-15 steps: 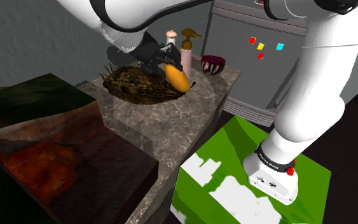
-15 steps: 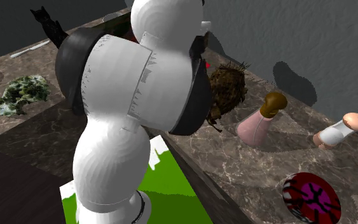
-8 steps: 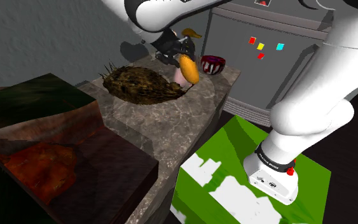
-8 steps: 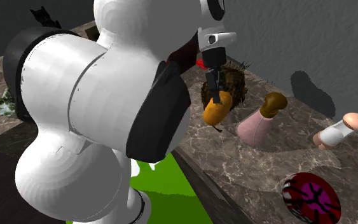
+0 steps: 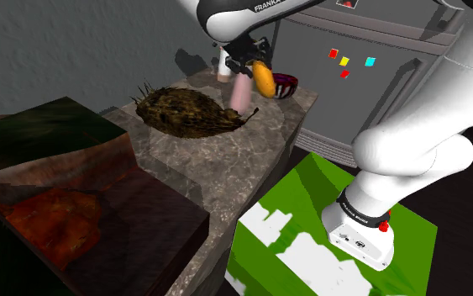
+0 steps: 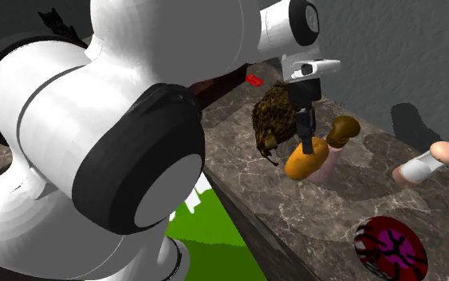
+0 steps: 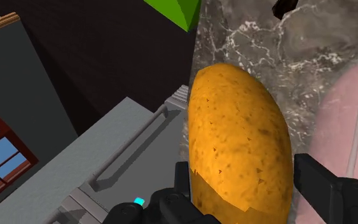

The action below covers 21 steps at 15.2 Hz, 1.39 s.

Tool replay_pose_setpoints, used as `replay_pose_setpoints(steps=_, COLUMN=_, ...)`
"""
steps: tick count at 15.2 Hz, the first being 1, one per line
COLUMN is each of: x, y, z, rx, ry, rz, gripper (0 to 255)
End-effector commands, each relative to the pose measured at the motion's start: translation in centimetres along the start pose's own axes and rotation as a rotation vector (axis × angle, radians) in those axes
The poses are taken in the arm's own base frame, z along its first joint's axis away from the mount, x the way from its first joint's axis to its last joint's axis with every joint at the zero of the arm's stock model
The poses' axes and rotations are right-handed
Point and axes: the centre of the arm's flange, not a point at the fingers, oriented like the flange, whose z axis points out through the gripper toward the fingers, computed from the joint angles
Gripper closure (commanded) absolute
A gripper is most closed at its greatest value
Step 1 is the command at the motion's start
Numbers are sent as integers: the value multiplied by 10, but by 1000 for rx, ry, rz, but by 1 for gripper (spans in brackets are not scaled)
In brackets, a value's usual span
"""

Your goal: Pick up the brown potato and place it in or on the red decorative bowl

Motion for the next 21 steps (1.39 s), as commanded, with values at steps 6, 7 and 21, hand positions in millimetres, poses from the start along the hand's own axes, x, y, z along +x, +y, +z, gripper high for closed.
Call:
replay_pose_setpoints(steps=6, x=71, y=16, z=57, rx=0, ry=1, rz=-1, gripper=255)
replay_pose_setpoints(steps=7, x=81, y=18, z=66, rx=0, ry=1, rz=-1, gripper=255)
replay_pose_setpoints(steps=21, x=188, y=31, z=167, rx=0, ry=1, rz=-1, gripper=255)
